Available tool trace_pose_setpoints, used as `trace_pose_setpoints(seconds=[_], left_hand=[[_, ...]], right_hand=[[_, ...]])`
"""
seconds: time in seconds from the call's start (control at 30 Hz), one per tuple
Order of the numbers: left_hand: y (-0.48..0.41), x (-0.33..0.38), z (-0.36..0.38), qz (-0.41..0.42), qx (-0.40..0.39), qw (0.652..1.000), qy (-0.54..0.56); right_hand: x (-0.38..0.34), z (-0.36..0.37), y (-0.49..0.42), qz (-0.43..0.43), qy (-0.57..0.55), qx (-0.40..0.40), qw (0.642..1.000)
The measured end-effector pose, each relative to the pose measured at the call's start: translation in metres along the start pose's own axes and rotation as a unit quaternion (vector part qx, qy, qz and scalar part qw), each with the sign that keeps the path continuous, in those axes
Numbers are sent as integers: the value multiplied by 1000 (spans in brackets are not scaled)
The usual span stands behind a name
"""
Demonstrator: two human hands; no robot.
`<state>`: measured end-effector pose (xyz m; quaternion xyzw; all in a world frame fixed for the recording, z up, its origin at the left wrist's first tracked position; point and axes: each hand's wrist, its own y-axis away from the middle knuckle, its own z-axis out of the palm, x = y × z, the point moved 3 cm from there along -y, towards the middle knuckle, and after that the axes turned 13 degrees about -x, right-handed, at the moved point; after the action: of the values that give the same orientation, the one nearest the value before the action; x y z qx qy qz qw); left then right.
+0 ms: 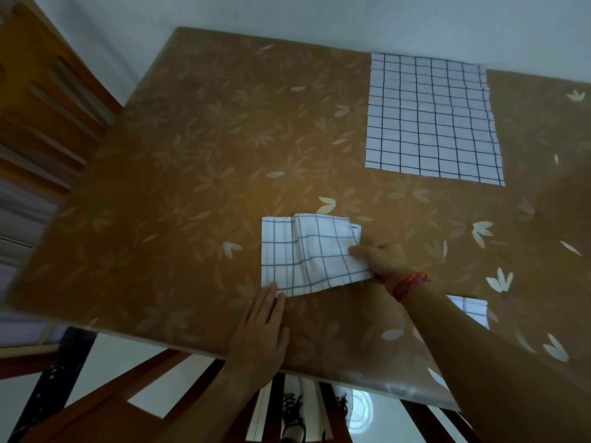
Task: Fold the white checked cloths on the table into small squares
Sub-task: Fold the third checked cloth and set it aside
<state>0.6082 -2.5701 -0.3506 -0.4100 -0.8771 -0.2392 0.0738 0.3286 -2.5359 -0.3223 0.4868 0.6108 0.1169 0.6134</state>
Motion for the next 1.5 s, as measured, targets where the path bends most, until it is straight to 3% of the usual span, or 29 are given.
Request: trace_pose_setpoints(seconds=[0.23,0.5,0.63,0.8,0.97,1.13,1.23,1.33,1.4,1.5], left_hand=[[-3,-2,-12,-13,32,998,59],[-23,20,-27,19,33,999,-19],[-40,45,-22,-3,6,1000,-27],[-53,62,-26,-23,30,999,-39],[-52,64,-25,-6,35,999,-13],[-40,54,-31,39,36,999,3],[-38,41,-28,94,40,994,44],[-38,27,-23,169,-6,984,61],[-35,20,-19,212,-33,975,55],[-28,11,-18,231,-33,972,26]], right_hand=[[-2,-2,9,-49,-27,-4,998],[31,3,24,-48,-135,37,989],[52,17,35,4,-232,7,973],[55,24,56,-8,-238,-70,969],[52,9,74,-108,-143,-157,971],[63,-8,74,-175,97,-86,976],[65,-11,67,-195,168,-39,966],[60,-10,63,-242,160,-15,957],[63,-10,59,-266,207,-13,941],[63,-5,60,-313,380,-51,869]])
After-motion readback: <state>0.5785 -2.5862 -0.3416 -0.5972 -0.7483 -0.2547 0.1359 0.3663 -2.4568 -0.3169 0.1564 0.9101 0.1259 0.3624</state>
